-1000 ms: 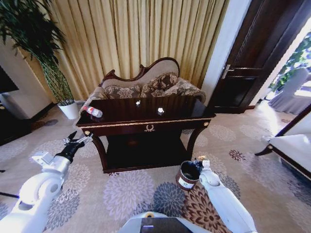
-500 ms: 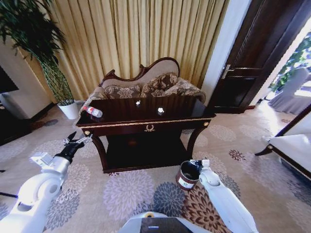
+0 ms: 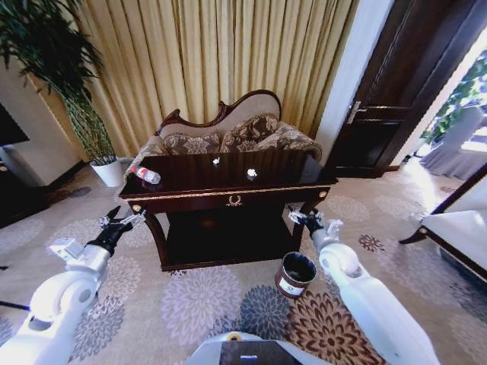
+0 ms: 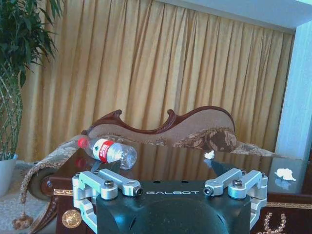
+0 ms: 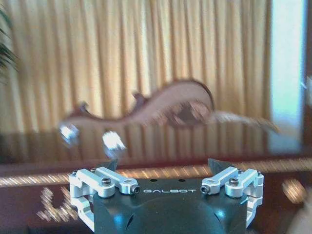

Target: Move to the front of the table and place the trash on the table into the trash bin.

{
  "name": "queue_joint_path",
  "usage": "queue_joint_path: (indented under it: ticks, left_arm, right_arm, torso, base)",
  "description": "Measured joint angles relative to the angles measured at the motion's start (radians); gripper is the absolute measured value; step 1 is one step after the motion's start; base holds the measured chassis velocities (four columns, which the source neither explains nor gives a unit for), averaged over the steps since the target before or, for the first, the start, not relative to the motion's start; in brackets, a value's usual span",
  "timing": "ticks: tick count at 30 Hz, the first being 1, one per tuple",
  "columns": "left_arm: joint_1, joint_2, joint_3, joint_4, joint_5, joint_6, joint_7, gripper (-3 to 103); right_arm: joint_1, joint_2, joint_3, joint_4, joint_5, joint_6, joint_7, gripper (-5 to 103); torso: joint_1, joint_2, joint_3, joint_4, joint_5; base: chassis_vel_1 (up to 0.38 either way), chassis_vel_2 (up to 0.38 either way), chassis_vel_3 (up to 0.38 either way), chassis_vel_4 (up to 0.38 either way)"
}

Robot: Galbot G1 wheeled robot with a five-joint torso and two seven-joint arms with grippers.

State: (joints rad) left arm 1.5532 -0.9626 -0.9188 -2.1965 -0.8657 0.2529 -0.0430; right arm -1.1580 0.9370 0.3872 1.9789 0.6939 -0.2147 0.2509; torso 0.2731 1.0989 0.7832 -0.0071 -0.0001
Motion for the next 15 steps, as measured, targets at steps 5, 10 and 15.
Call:
queue_joint_path:
  ticks: [5, 10, 15]
  left_arm:
    - [0.001, 0.005, -0.004, 0.0, -0.003, -0.001, 0.0, 100]
    - [0.002, 0.006, 0.001, -0.005, -0.004, -0.002, 0.0, 100]
    - [-0.001, 0.012, 0.003, -0.006, -0.004, -0.001, 0.0, 100]
  right_arm:
    - [-0.004, -0.016, 0.0, 0.057, -0.008, 0.028, -0.014, 100]
    - [-0.016, -0.023, -0.002, 0.081, -0.026, 0.039, -0.027, 100]
    - [-0.02, -0.023, -0.009, 0.082, -0.041, 0.039, -0.033, 100]
  torso:
    - [0.0, 0.0, 0.0, 0.0001, 0.0]
    - [0.0, 0.0, 0.0, 0.0001, 0.0001]
    - [0.0, 0.0, 0.0, 0.0, 0.0]
  base:
    - [0.0, 0.0, 0.0, 0.0]
    - [0.0, 0.0, 0.0, 0.0]
    - [0.0, 0.0, 0.0, 0.0]
